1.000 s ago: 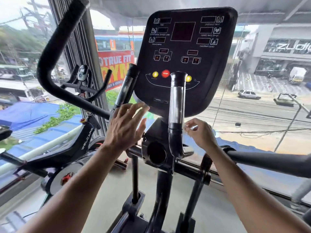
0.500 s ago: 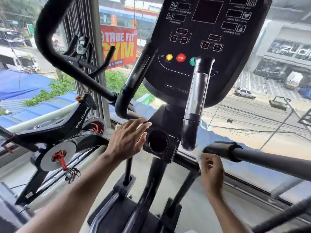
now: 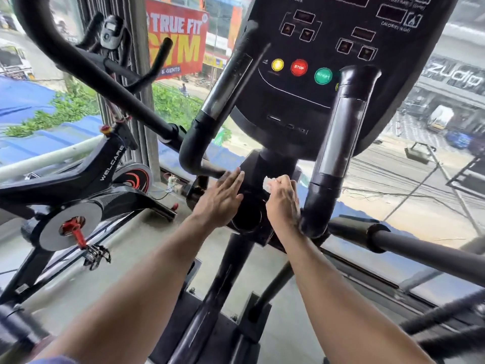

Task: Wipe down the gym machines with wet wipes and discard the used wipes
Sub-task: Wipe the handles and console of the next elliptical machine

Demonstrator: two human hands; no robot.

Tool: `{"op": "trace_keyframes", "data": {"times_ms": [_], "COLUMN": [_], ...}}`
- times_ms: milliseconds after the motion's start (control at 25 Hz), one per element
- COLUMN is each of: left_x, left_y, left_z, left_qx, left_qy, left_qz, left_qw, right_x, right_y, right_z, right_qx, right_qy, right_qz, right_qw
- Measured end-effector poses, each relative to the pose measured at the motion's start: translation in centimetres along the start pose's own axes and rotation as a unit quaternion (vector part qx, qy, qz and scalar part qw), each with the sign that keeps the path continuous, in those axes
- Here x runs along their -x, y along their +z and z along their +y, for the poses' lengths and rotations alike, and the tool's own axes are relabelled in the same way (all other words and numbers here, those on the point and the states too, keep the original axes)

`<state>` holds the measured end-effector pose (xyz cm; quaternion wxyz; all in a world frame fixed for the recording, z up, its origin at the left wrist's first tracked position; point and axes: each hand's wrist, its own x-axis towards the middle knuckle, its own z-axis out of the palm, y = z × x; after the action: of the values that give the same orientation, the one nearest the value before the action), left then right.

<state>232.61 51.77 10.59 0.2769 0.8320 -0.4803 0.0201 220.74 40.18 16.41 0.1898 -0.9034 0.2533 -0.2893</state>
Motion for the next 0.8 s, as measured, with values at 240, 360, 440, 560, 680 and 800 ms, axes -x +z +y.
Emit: {"op": "trace_keyframes", "data": {"times_ms": [240,360,440,560,680,800], "left_x": [0.2,-0.1,-0.1,-0.2,-0.1,0.1], "left_y": [1.4,2.5,3.1,3.3,3.3,3.0], "left_z": [0.6,-0.3,-1.2,-2.1,-2.2,-1.6], "left_qx": [0.004,0.008,0.012,0.008,0.008,0.02], "left_qy": [0.038,0.004,-0.009,0.004,0.01,-0.006], "left_qz": [0.054,0.045,0.021,0.016,0.014,0.002], "left_qw": [0.998,0.999,1.0,1.0,1.0,1.0], "right_x": [0.4,-2.5,-4.5,-5.3,-5.0,-2.4], "right_y": [2.6,2.9,3.4,4.1,4.2,4.4], "right_z": [2.0,2.7,3.3,4.0,3.8,2.6], "right_qx": [0.111,0.124,0.132,0.149,0.138,0.164], "right_qy": [0.077,0.201,0.244,0.246,0.224,0.131], "right_qz": [-0.004,-0.071,-0.093,-0.096,-0.081,-0.04], "right_qw": [0.991,0.969,0.956,0.953,0.961,0.977]}}
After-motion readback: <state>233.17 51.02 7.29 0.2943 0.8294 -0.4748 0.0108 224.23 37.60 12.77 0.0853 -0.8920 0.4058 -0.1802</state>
